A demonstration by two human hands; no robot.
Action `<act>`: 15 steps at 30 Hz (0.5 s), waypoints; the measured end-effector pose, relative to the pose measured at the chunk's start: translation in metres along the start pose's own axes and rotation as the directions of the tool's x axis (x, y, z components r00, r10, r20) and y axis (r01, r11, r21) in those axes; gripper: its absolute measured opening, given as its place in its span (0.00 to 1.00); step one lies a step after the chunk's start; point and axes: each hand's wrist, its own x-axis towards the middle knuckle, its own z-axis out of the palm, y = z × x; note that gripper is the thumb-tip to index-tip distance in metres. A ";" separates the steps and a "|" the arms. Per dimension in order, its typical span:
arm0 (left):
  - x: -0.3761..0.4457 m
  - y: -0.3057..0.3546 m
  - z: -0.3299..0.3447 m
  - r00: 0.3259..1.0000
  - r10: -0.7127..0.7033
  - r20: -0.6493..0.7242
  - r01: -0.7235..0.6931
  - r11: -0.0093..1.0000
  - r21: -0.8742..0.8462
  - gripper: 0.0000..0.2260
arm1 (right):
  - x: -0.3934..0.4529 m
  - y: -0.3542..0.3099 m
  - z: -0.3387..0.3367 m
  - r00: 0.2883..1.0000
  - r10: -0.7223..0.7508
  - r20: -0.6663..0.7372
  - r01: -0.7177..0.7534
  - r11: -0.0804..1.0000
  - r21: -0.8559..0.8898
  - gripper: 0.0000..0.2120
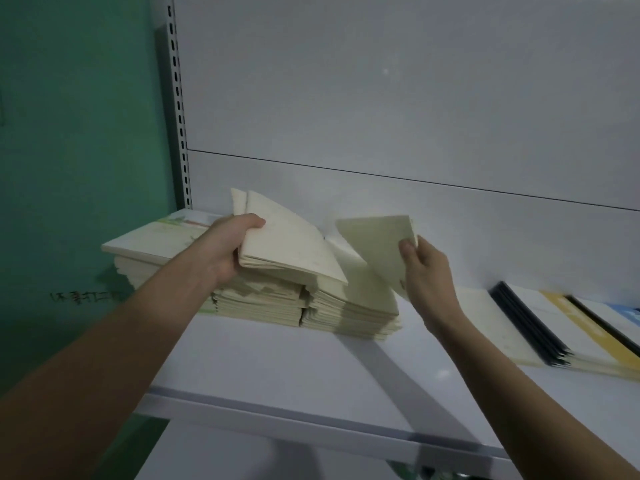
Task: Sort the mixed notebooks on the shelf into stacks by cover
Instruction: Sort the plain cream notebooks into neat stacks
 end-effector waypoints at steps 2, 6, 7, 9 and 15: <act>-0.007 -0.005 0.015 1.000 0.025 0.011 -0.025 1.000 0.003 0.14 | -0.001 -0.010 -0.007 0.997 -0.068 -0.046 0.070 0.997 0.045 0.14; -0.023 -0.019 0.064 0.996 0.033 0.078 -0.030 0.999 -0.036 0.14 | -0.019 -0.030 -0.015 0.923 -0.340 0.181 0.364 0.923 -0.125 0.14; -0.026 -0.022 0.077 0.994 0.022 0.107 -0.017 0.999 -0.046 0.17 | -0.023 -0.029 -0.017 0.868 -0.399 0.295 0.461 0.869 -0.182 0.16; -0.030 -0.032 0.099 0.986 -0.006 0.167 0.011 0.999 -0.030 0.22 | -0.031 -0.024 -0.026 0.786 -0.382 0.485 0.539 0.808 -0.238 0.20; -0.031 -0.079 0.155 0.982 -0.068 0.175 0.081 0.994 -0.068 0.17 | -0.035 0.014 -0.098 0.918 -0.124 0.377 0.206 0.961 -0.184 0.23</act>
